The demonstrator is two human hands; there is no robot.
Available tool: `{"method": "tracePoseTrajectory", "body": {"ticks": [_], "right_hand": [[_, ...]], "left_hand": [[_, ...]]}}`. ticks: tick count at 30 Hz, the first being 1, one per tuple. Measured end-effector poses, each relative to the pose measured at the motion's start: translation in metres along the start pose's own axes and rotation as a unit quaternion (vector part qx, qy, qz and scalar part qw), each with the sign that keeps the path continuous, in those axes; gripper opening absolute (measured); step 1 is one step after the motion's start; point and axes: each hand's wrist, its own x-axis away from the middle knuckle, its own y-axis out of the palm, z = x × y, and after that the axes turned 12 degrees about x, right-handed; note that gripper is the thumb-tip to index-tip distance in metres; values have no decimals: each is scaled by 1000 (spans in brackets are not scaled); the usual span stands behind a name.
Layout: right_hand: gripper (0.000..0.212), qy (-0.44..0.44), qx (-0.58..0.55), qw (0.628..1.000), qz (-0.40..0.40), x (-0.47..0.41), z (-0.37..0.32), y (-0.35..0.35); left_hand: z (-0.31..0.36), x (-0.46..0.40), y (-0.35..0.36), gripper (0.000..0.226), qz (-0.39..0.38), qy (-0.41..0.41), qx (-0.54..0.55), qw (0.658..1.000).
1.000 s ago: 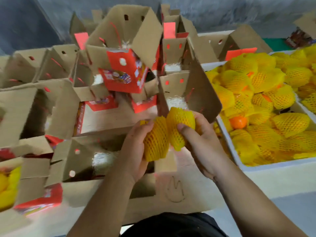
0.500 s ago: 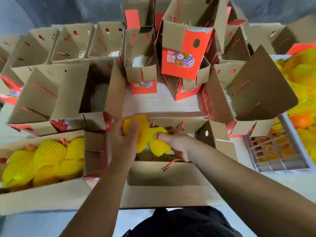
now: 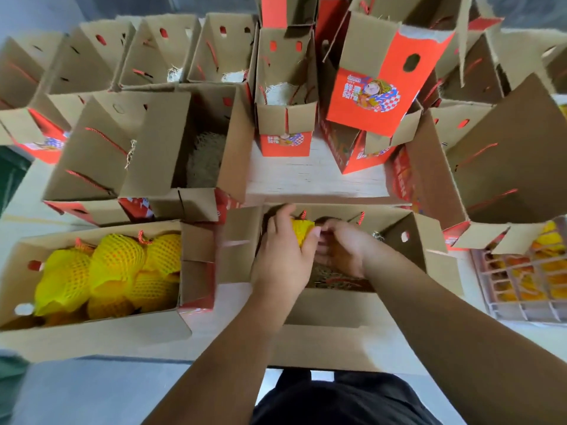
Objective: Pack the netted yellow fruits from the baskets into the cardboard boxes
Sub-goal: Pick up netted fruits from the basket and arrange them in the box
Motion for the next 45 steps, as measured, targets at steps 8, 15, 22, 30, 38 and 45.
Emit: {"method": "tracePoseTrajectory", "body": {"ticks": [8, 15, 22, 30, 38, 45], "right_hand": [[34, -124, 58, 991, -15, 32, 17, -17], [26, -19, 191, 966, 172, 16, 25, -42], [69, 2, 451, 877, 165, -14, 22, -23], [49, 1, 550, 821, 154, -1, 14, -24], [37, -267, 422, 835, 231, 92, 22, -57], [37, -358, 314, 814, 333, 157, 29, -146]], "left_hand": [[0, -28, 7, 99, -144, -339, 406, 836], [-13, -41, 1, 65, -123, -427, 363, 819], [-7, -38, 31, 52, -197, -414, 260, 850], [0, -28, 22, 24, -200, -261, 223, 918], [62, -4, 53, 14, -201, -76, 277, 937], [156, 23, 131, 14, -215, 12, 316, 924]]}}
